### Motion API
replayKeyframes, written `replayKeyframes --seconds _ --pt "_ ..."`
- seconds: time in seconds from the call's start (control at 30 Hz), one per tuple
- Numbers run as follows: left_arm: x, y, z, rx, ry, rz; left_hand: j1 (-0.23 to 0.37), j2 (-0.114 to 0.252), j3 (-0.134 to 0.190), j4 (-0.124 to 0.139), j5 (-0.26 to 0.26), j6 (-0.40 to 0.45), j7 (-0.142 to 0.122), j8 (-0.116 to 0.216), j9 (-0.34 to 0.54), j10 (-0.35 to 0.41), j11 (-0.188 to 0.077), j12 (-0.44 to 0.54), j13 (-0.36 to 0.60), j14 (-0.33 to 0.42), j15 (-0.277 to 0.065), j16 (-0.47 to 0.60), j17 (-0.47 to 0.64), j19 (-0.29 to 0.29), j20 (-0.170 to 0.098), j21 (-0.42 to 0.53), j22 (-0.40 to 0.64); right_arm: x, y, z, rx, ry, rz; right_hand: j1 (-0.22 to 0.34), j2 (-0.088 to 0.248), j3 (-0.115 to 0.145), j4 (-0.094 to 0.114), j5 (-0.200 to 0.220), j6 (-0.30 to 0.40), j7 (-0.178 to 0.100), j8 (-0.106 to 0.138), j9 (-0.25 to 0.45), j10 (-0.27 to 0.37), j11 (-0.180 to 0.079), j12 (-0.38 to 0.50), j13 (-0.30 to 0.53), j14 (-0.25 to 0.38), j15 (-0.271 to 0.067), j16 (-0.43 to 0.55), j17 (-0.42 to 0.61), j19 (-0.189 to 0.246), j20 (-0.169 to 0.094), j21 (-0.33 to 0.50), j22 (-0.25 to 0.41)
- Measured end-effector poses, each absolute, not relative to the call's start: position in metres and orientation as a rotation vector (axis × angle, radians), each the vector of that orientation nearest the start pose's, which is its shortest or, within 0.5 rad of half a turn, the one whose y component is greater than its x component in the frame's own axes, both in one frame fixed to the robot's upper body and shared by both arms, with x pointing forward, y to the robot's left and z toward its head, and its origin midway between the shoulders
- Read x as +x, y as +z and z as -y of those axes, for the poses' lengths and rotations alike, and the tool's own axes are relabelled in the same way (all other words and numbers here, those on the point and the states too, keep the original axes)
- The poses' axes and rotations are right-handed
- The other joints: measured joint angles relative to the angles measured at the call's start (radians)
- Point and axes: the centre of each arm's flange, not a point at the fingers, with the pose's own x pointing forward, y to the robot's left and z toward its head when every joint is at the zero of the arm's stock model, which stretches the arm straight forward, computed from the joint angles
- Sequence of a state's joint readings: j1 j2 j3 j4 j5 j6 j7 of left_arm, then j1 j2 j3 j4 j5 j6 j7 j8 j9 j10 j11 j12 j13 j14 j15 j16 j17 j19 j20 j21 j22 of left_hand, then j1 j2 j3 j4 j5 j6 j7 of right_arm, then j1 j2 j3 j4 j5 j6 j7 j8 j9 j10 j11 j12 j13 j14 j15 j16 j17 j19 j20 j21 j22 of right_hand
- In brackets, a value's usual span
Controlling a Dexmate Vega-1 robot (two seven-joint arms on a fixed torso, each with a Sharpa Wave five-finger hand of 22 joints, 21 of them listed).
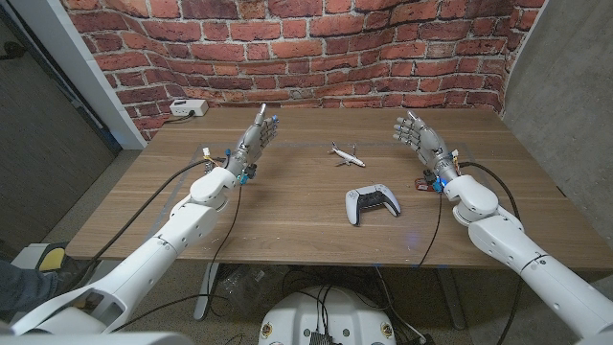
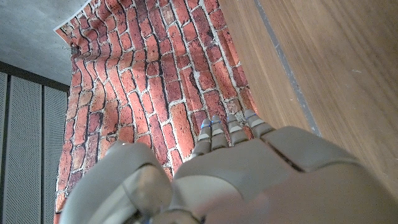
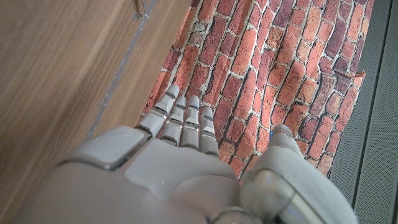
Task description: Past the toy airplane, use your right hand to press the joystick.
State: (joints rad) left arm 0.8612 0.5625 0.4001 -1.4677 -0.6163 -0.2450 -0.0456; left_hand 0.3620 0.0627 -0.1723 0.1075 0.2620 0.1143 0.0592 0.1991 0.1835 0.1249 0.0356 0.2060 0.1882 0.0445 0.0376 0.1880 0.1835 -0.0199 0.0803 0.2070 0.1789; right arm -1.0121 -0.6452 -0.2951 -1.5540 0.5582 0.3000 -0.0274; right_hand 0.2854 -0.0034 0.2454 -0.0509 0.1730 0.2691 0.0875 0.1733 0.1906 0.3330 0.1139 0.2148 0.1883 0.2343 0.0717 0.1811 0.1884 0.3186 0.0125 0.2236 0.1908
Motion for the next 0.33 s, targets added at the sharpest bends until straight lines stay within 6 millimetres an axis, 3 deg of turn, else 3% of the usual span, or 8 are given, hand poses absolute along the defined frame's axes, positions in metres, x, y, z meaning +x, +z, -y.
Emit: replayKeyframes --seconds 0.33 --pt "0.6272 -0.0048 -0.2547 0.041 -0.317 0.634 0.008 0.008 0.000 0.000 0.000 0.000 0.000 0.000 0.000 0.000 0.000 0.000 0.000 0.000 0.000 0.000 0.000 0.000 0.000 0.000 0.000 0.6047 -0.0251 0.3048 -0.070 0.207 0.675 -0.009 0.001 -0.007 0.001 0.000 0.000 0.000 0.004 0.000 -0.005 0.005 0.000 0.000 0.000 0.000 0.000 0.000 0.000 0.000 -0.006 0.000"
